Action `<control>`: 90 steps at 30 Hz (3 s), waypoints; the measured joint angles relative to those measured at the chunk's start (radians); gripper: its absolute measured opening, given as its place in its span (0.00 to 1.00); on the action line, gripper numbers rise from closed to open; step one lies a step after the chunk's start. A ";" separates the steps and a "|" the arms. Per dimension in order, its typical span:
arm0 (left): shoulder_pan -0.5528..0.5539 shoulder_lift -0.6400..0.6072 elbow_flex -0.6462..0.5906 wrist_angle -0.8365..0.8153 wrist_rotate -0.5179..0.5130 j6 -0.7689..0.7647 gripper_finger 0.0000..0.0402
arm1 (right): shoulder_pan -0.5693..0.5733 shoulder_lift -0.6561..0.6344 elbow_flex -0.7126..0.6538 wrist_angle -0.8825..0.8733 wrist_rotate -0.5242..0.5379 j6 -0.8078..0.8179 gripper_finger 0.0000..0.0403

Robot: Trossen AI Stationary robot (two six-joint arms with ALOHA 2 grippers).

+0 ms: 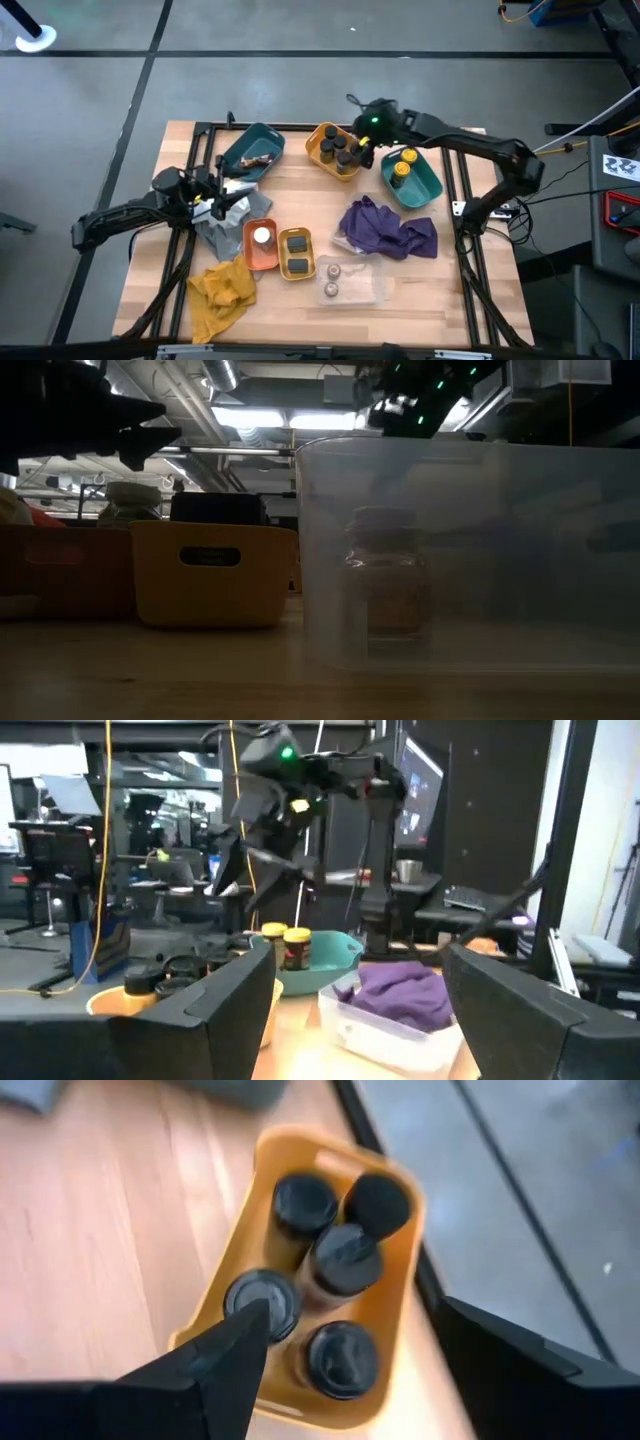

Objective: Sort spices by type
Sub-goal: Return to Home Position

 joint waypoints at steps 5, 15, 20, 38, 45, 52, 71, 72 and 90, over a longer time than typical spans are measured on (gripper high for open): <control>0.000 -0.009 0.000 0.006 -0.009 0.011 0.68 | 0.000 -0.142 0.000 -0.013 0.000 0.000 0.71; 0.000 -0.009 0.000 -0.005 -0.010 0.012 0.68 | 0.001 -0.459 -0.071 -0.132 -0.010 0.061 0.71; 0.000 -0.009 0.000 -0.004 -0.013 0.003 0.68 | 0.001 -0.660 -0.237 -0.120 -0.010 0.116 0.71; 0.000 -0.009 0.000 -0.006 -0.035 0.028 0.68 | 0.000 -1.402 -0.737 -0.058 -0.071 0.372 0.71; 0.001 -0.009 0.000 -0.114 -0.090 0.049 0.68 | 0.000 -1.579 -0.828 0.011 -0.153 0.439 0.71; 0.000 0.006 0.000 -0.209 -0.096 -0.071 0.68 | 0.000 -1.566 -0.983 0.192 -0.202 0.472 0.71; 0.000 0.011 0.000 -0.212 -0.093 -0.006 0.68 | 0.000 -1.555 -1.314 0.601 -0.094 0.354 0.71; 0.000 0.011 0.000 -0.212 -0.094 0.008 0.68 | 0.000 -1.546 -1.315 0.598 -0.088 0.335 0.71; 0.000 0.011 0.000 -0.212 -0.093 0.028 0.68 | 0.000 -1.522 -1.318 0.591 -0.069 0.316 0.71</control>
